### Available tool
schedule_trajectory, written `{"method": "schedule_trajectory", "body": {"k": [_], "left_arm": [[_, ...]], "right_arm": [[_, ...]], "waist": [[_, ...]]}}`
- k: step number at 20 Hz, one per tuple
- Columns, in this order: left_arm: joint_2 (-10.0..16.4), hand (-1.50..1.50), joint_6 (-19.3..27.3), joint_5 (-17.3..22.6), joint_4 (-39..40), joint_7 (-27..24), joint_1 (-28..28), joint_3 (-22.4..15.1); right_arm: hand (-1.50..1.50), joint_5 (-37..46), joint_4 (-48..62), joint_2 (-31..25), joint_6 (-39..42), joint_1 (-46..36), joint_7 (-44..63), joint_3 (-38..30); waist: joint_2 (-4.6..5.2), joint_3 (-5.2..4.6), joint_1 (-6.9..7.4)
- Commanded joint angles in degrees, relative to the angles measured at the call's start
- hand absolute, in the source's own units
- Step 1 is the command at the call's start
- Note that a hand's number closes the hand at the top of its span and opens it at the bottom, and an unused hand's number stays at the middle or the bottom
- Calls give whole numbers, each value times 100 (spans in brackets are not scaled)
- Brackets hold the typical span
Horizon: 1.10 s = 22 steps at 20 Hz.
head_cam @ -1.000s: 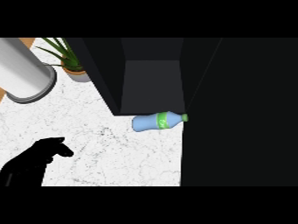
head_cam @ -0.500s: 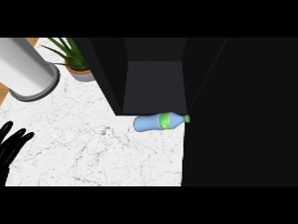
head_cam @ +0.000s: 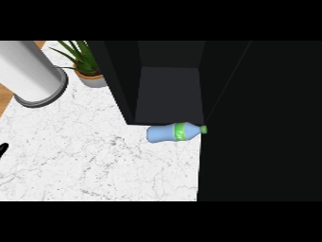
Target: Pick up the bottled water, place it into the cabinet and close the cabinet
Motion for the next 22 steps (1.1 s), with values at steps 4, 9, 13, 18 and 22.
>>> {"method": "schedule_trajectory", "body": {"k": [4,9,13,18,22], "left_arm": [[224,-150,-306,310,12,20,321,383],[400,-150,-559,445,76,5,527,649],[452,-150,-790,489,145,-96,630,783],[588,-150,-1099,693,152,-114,792,1023],[662,-150,-1231,760,193,-133,857,1190]], "right_arm": [[150,865,-1333,-42,-748,-661,826,583],[150,861,-1164,146,-1361,-1311,1180,1137],[150,928,-898,375,-1922,-1992,1552,1599],[150,1005,-569,877,-2575,-2838,1921,2257],[150,1126,-153,1372,-3156,-3583,2164,2503]], "waist": [[-17,-12,29],[-10,-18,85],[23,-23,175],[-15,-16,276],[10,-2,344]]}}
